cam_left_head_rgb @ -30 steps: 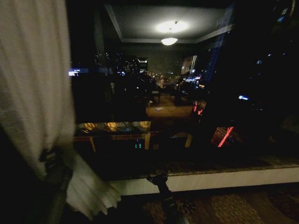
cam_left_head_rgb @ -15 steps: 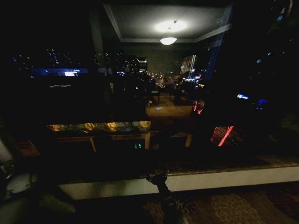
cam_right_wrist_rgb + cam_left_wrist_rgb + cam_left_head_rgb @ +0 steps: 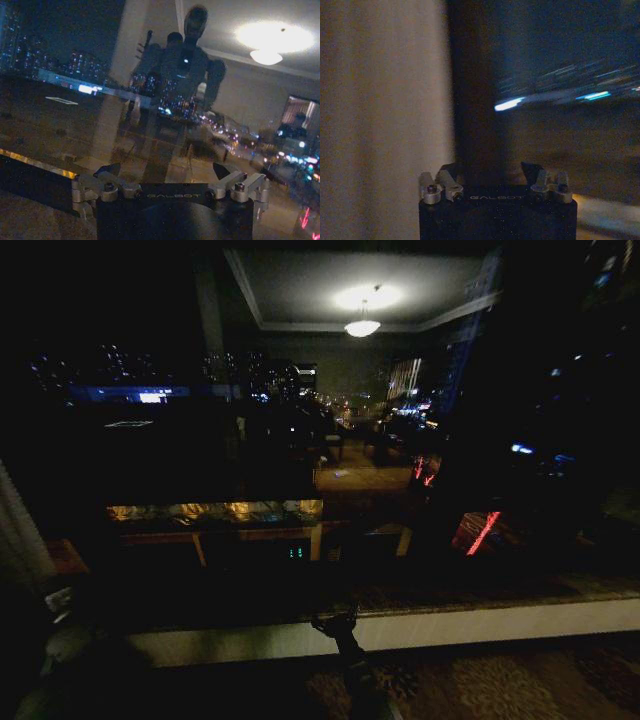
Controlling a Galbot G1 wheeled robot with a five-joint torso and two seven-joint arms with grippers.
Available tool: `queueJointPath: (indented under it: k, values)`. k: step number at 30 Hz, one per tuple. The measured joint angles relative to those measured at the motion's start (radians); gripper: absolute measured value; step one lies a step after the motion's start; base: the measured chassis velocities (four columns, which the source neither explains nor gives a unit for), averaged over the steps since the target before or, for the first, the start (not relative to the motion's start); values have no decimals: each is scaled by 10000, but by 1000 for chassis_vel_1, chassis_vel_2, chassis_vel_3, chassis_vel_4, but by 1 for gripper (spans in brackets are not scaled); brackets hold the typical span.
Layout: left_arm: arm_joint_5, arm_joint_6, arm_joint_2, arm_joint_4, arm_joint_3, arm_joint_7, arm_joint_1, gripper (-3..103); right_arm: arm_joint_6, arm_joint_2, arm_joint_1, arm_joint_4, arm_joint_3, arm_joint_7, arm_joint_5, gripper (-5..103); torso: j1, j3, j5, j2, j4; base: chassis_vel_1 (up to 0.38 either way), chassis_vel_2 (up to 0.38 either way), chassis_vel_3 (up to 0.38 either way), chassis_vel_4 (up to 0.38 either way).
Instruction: Open the curtains by pulling them apart, changing their state from closed to fully open.
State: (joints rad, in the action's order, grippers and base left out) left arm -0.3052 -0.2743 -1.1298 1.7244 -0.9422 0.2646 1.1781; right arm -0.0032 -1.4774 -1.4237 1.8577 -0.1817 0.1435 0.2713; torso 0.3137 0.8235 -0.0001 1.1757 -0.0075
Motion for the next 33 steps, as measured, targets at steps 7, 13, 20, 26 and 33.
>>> queueJointPath:
  k: [7, 13, 20, 26, 33]
  values:
    - [-507, 1255, -367, 762, 269, -2728, 488, 94, -610, 72, 30, 351, 89, 163, -776, 100, 0, 0, 11, 0, -4, 0, 0, 0, 0]
    - [-953, 1647, -735, 1413, 419, -4034, 965, 100, -902, 121, 67, 582, -88, 284, -1382, 100, 0, 0, 7, 0, -3, 0, 0, 0, 0]
    - [-1064, 1717, -1165, 1976, 527, -5038, 1674, 100, -1206, 113, 435, 674, -556, 299, -1941, 100, 0, 0, 4, 0, -1, 0, 0, 0, 0]
    - [-1028, 1714, -1314, 2307, 561, -5199, 2099, 100, -1573, 299, 709, 789, -930, 298, -2381, 100, 0, 0, 6, 0, -2, 0, 0, 0, 0]
    - [-1019, 1685, -1450, 2606, 544, -5241, 2501, 100, -1922, 566, 739, 757, -1441, 231, -3032, 100, 0, 0, 5, 0, -2, 0, 0, 0, 0]
